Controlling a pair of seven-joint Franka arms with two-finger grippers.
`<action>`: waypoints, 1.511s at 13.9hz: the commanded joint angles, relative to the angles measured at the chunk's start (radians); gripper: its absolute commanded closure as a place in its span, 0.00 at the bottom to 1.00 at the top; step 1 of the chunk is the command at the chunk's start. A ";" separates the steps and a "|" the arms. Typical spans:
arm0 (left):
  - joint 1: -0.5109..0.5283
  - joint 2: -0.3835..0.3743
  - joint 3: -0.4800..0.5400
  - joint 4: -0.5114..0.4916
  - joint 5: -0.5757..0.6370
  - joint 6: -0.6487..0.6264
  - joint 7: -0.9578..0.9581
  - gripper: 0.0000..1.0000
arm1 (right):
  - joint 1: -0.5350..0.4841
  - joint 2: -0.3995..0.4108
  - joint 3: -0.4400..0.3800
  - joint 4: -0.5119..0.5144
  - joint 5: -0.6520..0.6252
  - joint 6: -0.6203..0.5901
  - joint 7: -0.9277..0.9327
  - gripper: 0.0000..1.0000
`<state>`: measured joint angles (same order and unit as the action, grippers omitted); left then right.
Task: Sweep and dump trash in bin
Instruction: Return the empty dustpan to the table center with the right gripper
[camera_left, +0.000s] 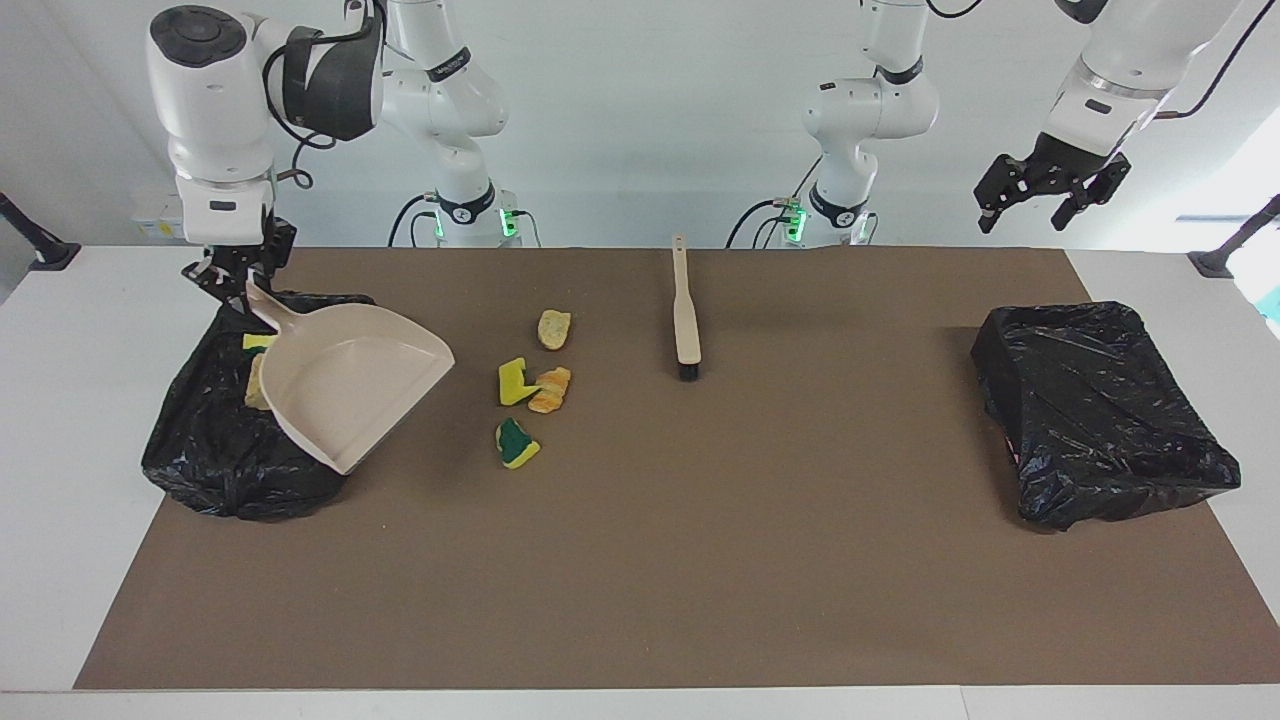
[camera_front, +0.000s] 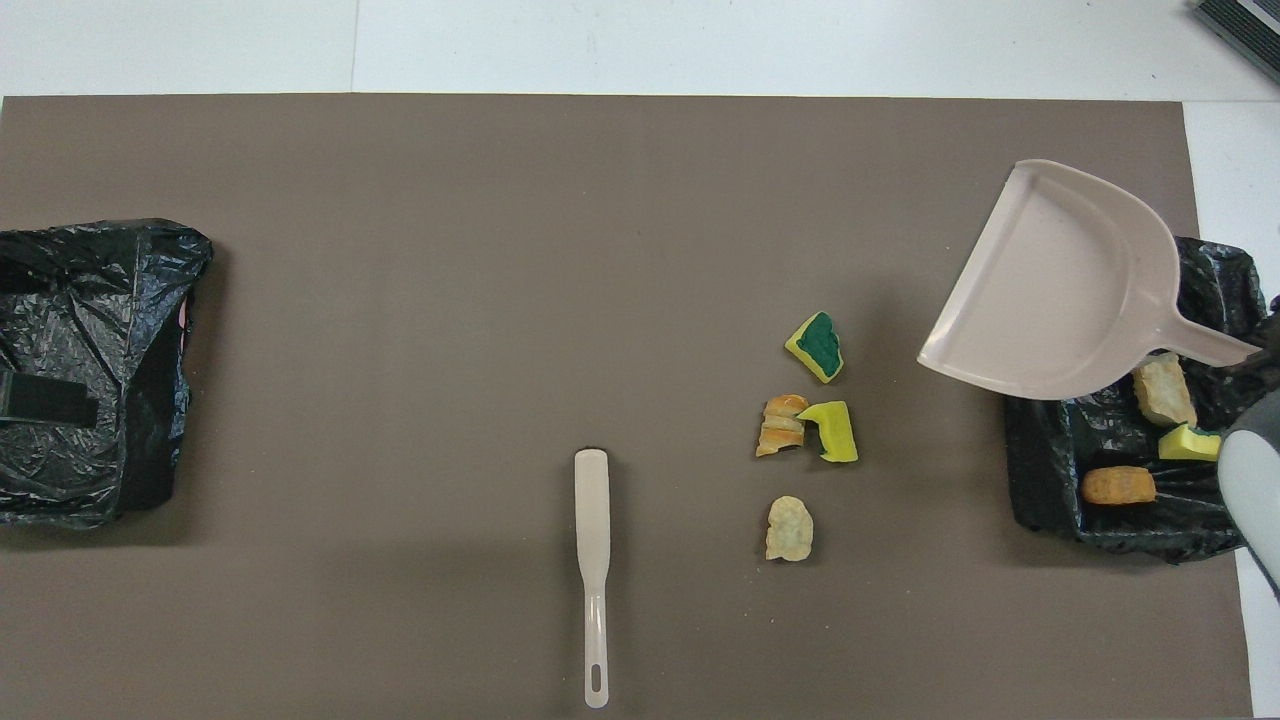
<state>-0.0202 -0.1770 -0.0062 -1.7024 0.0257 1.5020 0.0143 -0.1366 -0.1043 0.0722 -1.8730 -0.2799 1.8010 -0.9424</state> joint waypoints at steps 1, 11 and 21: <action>0.006 0.007 0.000 0.015 0.014 -0.006 0.000 0.00 | 0.051 0.014 0.001 0.018 0.114 -0.055 0.256 1.00; 0.006 -0.001 0.000 -0.006 0.008 0.006 0.004 0.00 | 0.372 0.240 0.001 0.144 0.407 0.007 1.172 1.00; 0.008 -0.009 0.000 -0.014 -0.001 0.006 0.006 0.00 | 0.633 0.655 0.000 0.515 0.393 0.139 1.602 1.00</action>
<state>-0.0198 -0.1750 -0.0032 -1.7052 0.0252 1.5033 0.0142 0.4709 0.4693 0.0791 -1.4588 0.1021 1.9242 0.6116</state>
